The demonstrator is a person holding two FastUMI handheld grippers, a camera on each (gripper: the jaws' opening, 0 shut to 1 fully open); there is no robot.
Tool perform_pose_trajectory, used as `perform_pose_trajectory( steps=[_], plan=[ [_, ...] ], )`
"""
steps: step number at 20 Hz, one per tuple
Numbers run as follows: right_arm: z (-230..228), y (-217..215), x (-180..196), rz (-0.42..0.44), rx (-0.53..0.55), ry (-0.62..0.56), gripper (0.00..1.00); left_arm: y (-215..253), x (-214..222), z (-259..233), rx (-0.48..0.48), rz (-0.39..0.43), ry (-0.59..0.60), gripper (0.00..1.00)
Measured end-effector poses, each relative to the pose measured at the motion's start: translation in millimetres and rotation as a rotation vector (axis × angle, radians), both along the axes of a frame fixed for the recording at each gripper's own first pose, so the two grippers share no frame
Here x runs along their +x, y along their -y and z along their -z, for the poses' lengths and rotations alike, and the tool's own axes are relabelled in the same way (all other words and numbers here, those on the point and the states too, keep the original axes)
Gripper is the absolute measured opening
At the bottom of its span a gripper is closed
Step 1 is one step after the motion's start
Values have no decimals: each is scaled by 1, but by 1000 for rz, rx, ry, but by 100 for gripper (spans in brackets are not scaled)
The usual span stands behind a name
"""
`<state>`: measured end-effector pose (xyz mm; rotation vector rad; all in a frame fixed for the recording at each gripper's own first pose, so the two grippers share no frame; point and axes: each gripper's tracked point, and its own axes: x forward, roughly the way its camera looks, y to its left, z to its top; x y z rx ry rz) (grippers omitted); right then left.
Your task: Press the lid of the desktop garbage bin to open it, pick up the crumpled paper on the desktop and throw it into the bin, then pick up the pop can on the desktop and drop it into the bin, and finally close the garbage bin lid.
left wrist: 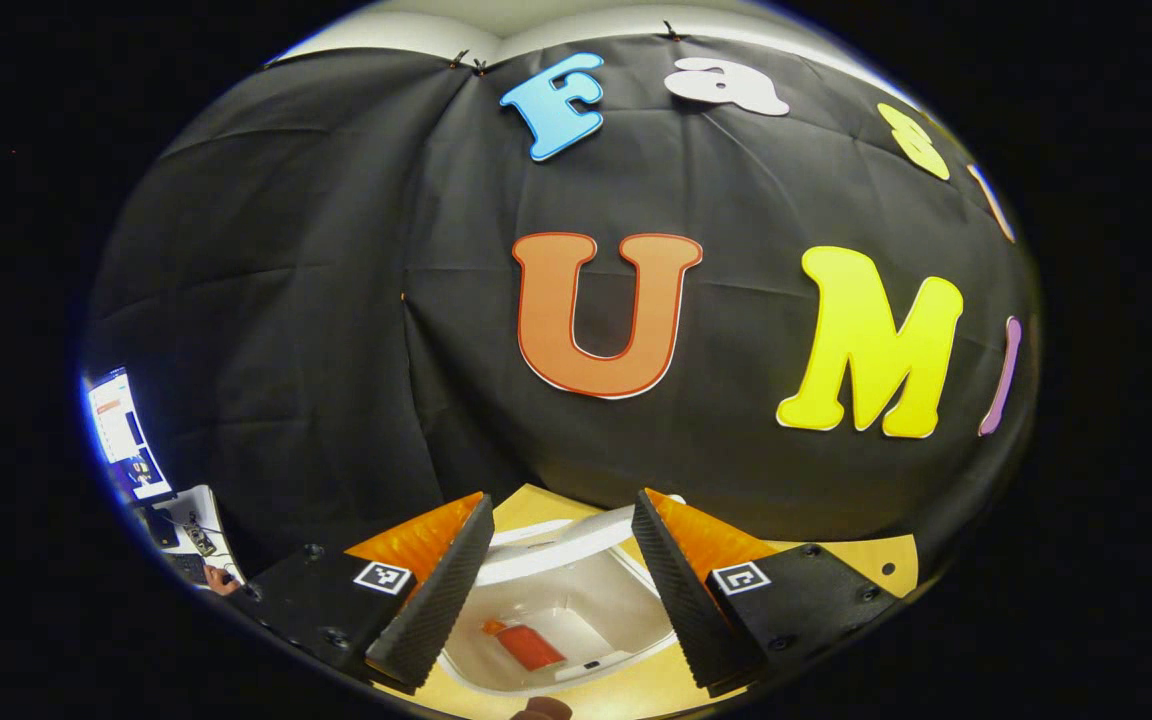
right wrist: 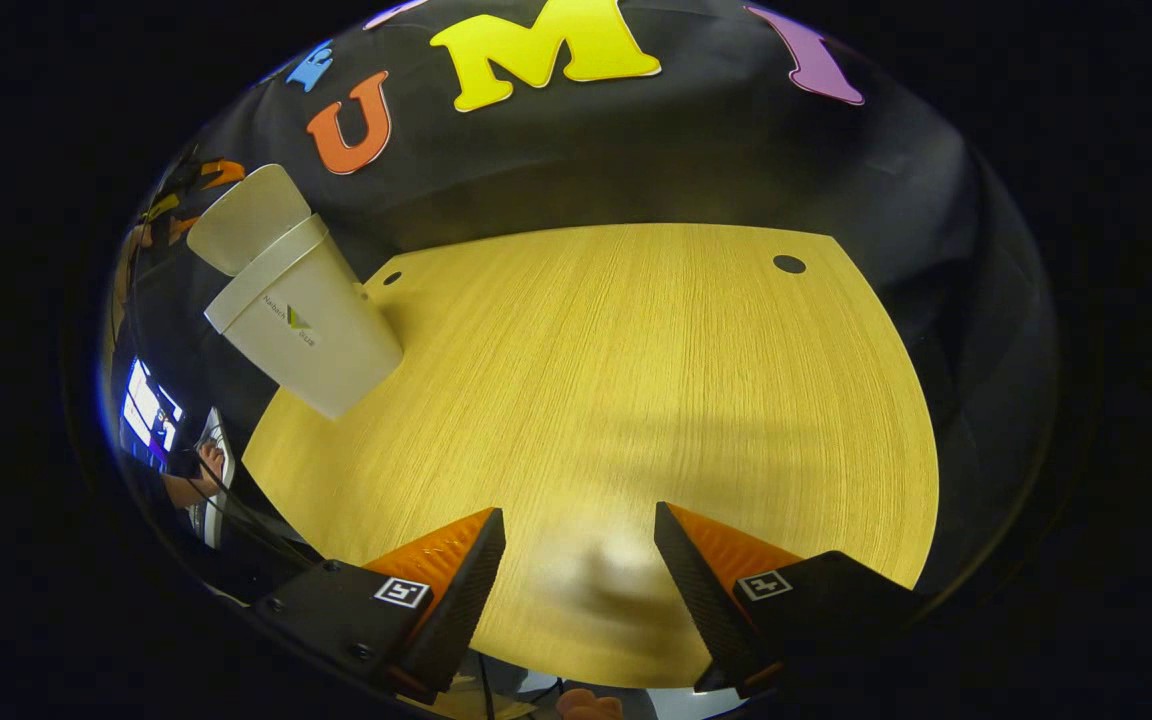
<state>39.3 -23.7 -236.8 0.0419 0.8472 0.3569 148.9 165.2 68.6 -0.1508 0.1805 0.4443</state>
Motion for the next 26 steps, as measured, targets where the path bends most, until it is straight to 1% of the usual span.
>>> perform_pose_trajectory(
  steps=[1, 2, 3, 4, 5, 6, 7, 9, 10, 11, 14, 15, 17, 18, 19, 20, 22, 23, 25, 26],
  plan=[
    [1, 4, -1, -5, -3, -1, 90, 4, 0, 3, 2, -6, -3, 93],
    [3, 7, -2, -9, -5, -1, 95, 9, -1, 8, -6, -9, -10, 93],
    [3, 11, -2, -13, -5, -2, 95, 14, 0, 15, -19, -14, -22, 93],
    [4, 15, -4, -19, -4, -2, 90, 17, -1, 23, -30, -21, -37, 93],
    [4, 17, -3, -24, -5, -1, 90, 19, -2, 31, -31, -34, -58, 93],
    [5, 20, -3, -27, -6, -2, 90, 19, -2, 38, -12, -44, -69, 94],
    [6, 23, -2, -28, -6, -2, 95, 21, -2, 45, 10, -55, -80, 94],
    [8, 26, -2, -36, -2, -5, 95, 24, 0, 67, 5, -68, -113, 94],
    [8, 26, -3, -43, -3, -5, 90, 26, -1, 78, -7, -75, -125, 95],
    [10, 28, -4, -52, -8, -4, 95, 28, -1, 86, -19, -81, -125, 94],
    [17, 33, -7, -73, -24, -10, 95, 31, -4, 101, -22, -94, -134, 95],
    [19, 34, -8, -76, -24, -16, 91, 33, -4, 105, -21, -97, -138, 95],
    [23, 36, -9, -79, -25, -25, 91, 33, -5, 114, -38, -104, -144, 95],
    [25, 37, -9, -81, -24, -28, 95, 33, -5, 120, -56, -107, -155, 94],
    [26, 37, -9, -82, -23, -29, 90, 36, -6, 126, -67, -110, -165, 95],
    [27, 37, -9, -84, -21, -30, 90, 35, -4, 121, -40, -111, -145, 95],
    [28, 36, -8, -85, -14, -31, 90, 36, -5, 127, -38, -117, -150, 95],
    [29, 35, -7, -87, -9, -33, 95, 37, -5, 128, -40, -125, -130, 95],
    [30, 32, -6, -88, 2, -38, 95, 36, -4, 128, -5, -136, -90, 96],
    [31, 30, -6, -87, 7, -40, 95, 38, -5, 130, 12, -142, -91, 96]
  ],
)
